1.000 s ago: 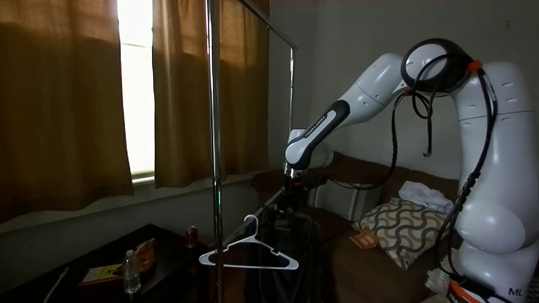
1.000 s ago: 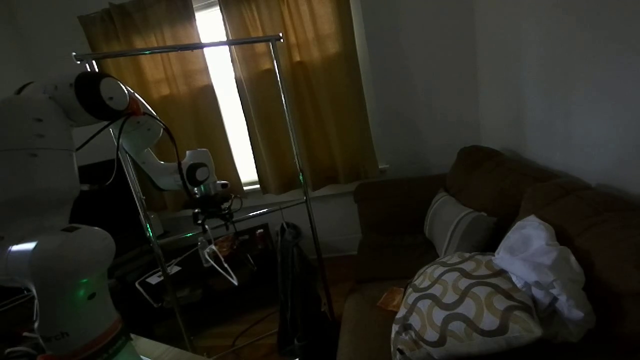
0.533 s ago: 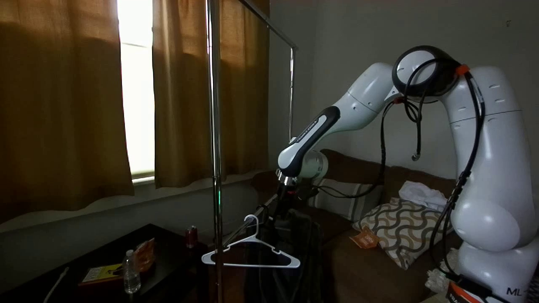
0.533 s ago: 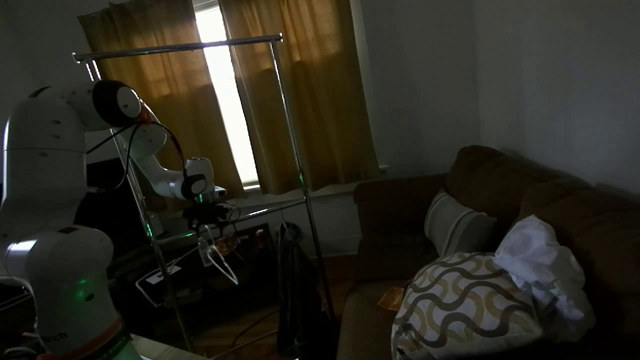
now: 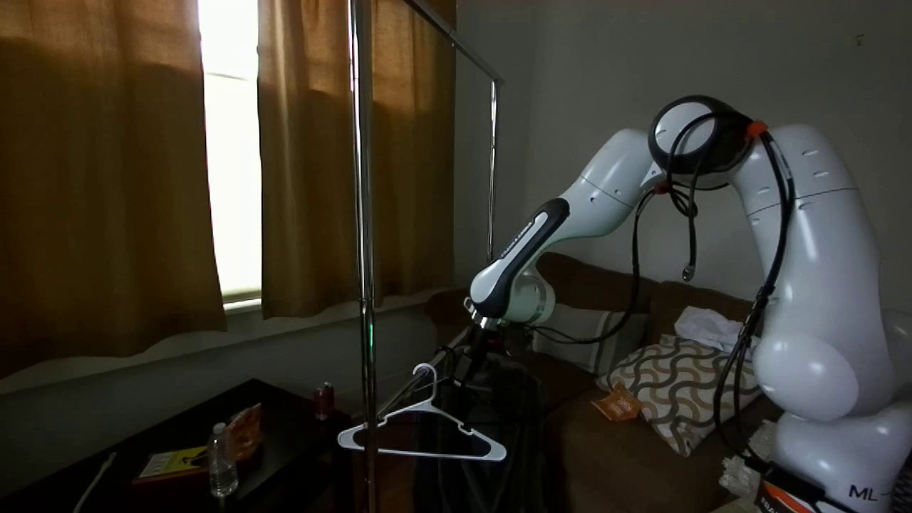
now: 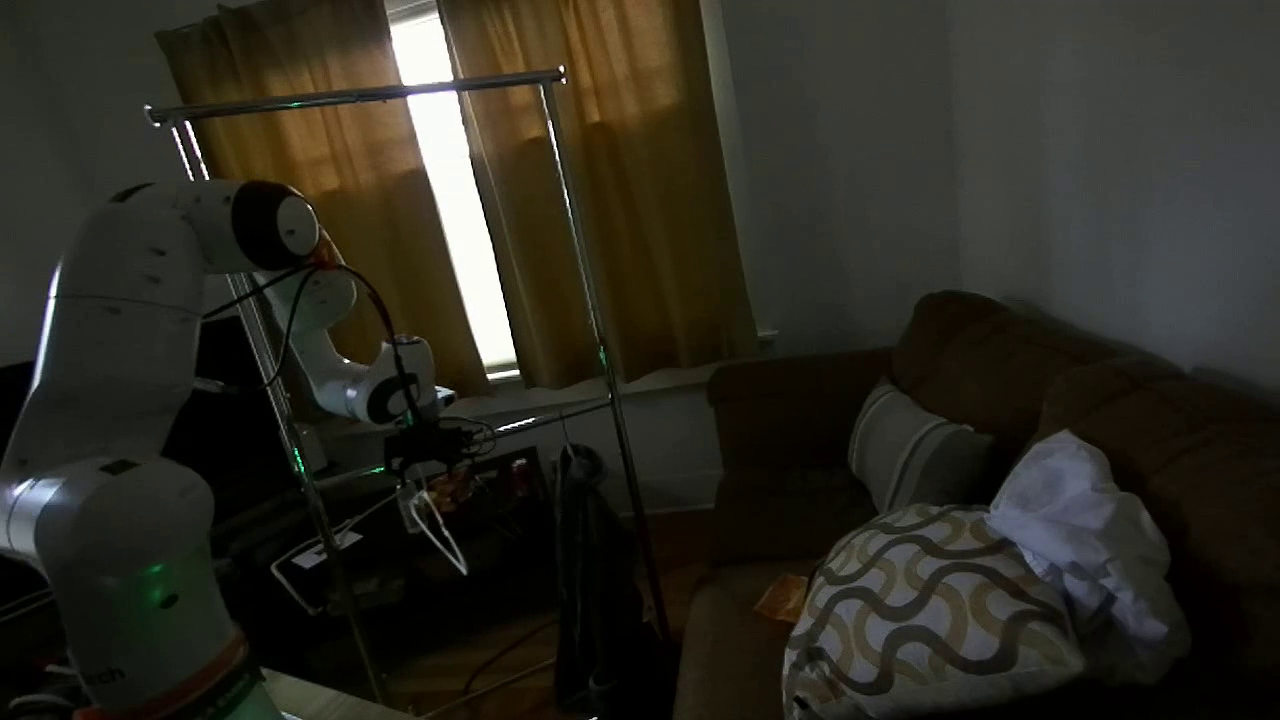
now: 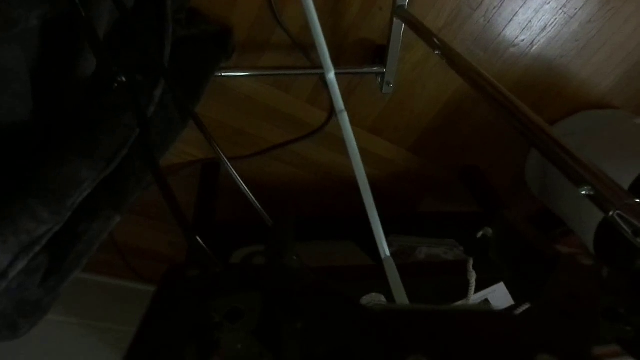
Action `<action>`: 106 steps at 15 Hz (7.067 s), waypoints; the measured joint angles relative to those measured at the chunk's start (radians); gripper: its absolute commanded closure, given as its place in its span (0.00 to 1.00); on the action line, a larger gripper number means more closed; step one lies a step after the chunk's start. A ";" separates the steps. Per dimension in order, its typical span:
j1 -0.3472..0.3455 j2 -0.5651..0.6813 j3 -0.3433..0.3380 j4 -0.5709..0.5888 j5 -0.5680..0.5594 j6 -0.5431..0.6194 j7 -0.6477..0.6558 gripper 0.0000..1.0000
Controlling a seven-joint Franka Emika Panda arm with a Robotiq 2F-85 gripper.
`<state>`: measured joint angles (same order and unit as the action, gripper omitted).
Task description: Place the white clothes hanger between the black ones
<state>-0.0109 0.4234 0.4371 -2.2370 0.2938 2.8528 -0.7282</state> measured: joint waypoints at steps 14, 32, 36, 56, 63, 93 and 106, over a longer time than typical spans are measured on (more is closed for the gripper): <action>-0.335 0.270 0.328 0.039 -0.050 0.134 -0.192 0.00; -0.359 0.434 0.361 0.119 -0.223 0.187 -0.169 0.73; -0.359 0.470 0.362 0.141 -0.258 0.188 -0.160 1.00; -0.439 0.340 0.386 0.058 -0.318 0.085 -0.139 0.98; -0.478 0.159 0.382 -0.023 -0.292 -0.060 -0.134 0.98; -0.059 -0.554 -0.299 -0.225 -0.202 -0.487 -0.149 0.98; 0.006 -0.539 -0.365 -0.223 -0.421 -0.346 -0.054 0.98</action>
<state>-0.0050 -0.1151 0.0716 -2.4601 -0.1269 2.5064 -0.7818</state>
